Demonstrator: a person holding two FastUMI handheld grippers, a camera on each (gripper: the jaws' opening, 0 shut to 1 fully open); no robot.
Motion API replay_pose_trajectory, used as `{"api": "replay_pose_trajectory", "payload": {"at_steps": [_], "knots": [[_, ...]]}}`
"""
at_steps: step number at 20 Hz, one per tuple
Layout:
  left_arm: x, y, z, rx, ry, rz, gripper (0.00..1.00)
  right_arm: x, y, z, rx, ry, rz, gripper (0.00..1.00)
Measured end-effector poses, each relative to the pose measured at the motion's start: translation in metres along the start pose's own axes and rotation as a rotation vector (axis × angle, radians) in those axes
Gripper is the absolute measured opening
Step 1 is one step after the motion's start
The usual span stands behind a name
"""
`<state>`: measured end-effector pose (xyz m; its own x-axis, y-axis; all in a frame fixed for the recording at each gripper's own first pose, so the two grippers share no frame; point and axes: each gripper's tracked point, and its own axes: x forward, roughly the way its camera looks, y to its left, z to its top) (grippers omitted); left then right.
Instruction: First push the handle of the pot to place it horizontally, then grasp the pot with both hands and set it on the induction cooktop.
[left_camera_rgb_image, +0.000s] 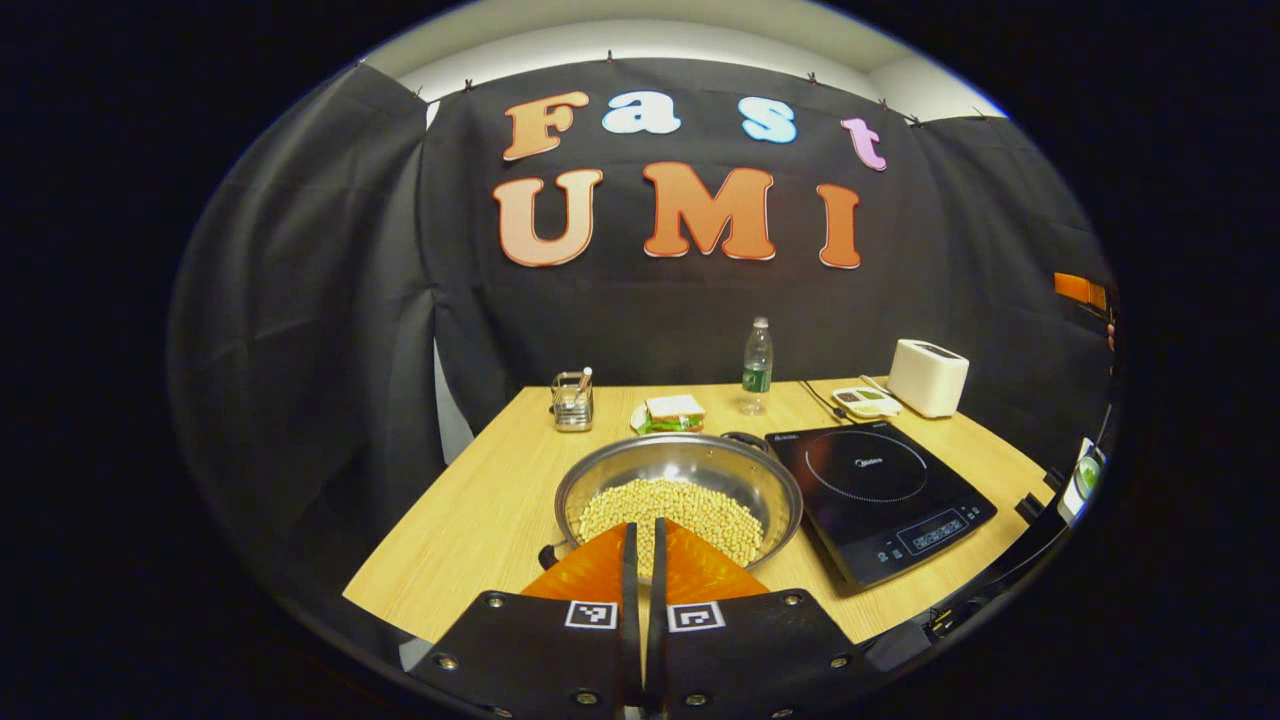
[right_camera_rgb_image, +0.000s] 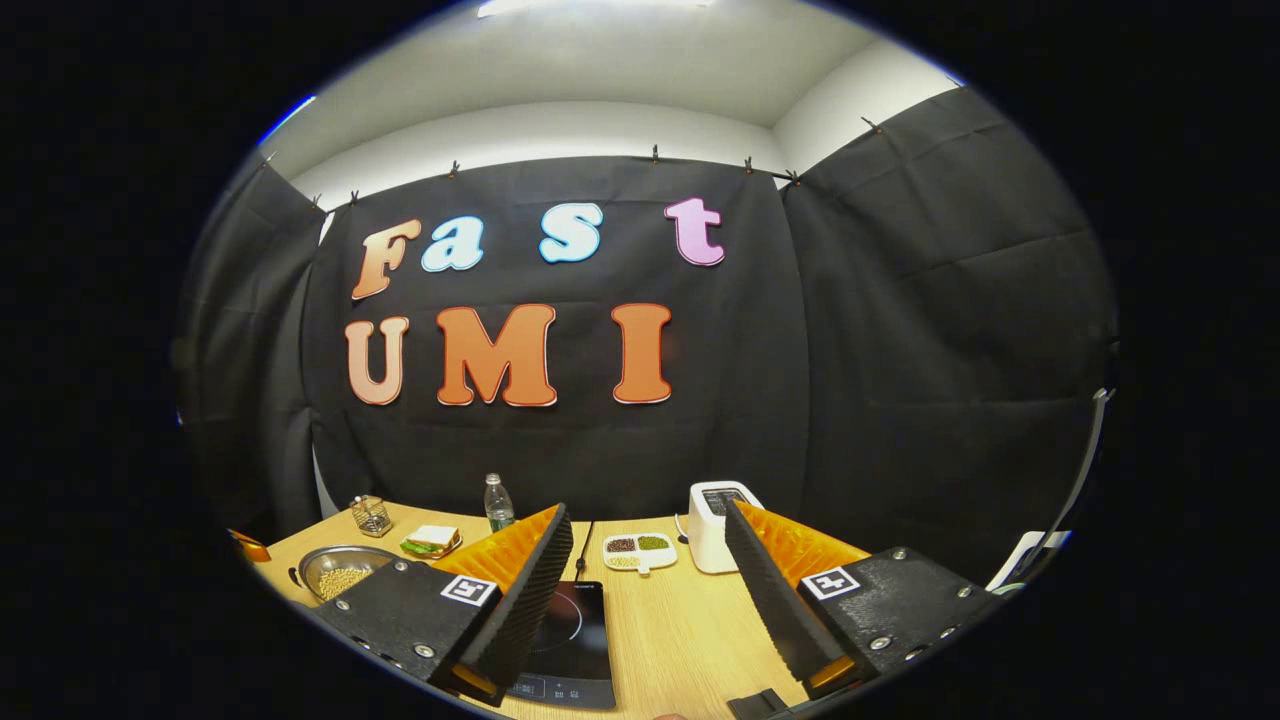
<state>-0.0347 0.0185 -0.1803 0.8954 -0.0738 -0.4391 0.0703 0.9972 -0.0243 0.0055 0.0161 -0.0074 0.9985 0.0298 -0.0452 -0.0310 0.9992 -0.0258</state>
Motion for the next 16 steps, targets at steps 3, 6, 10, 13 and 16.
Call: {"api": "replay_pose_trajectory", "payload": {"at_steps": [3,6,10,13,16], "knots": [[0.003,0.003,-0.031,-0.027,0.07,-0.003,0.04,-0.001,0.002,0.0,-0.003,0.0,0.002,0.95],[0.004,0.002,-0.049,-0.041,0.106,-0.004,0.04,0.0,0.004,-0.001,-0.003,0.004,0.003,0.95],[0.013,0.002,-0.072,-0.05,0.161,-0.004,0.03,0.002,0.008,-0.007,-0.009,0.017,0.005,0.95],[0.02,0.002,-0.084,-0.056,0.192,-0.006,0.04,0.003,0.011,-0.011,-0.011,0.028,0.008,0.95],[0.031,0.007,-0.093,-0.06,0.209,0.005,0.04,0.005,0.013,-0.015,-0.014,0.041,0.01,0.95]]}}
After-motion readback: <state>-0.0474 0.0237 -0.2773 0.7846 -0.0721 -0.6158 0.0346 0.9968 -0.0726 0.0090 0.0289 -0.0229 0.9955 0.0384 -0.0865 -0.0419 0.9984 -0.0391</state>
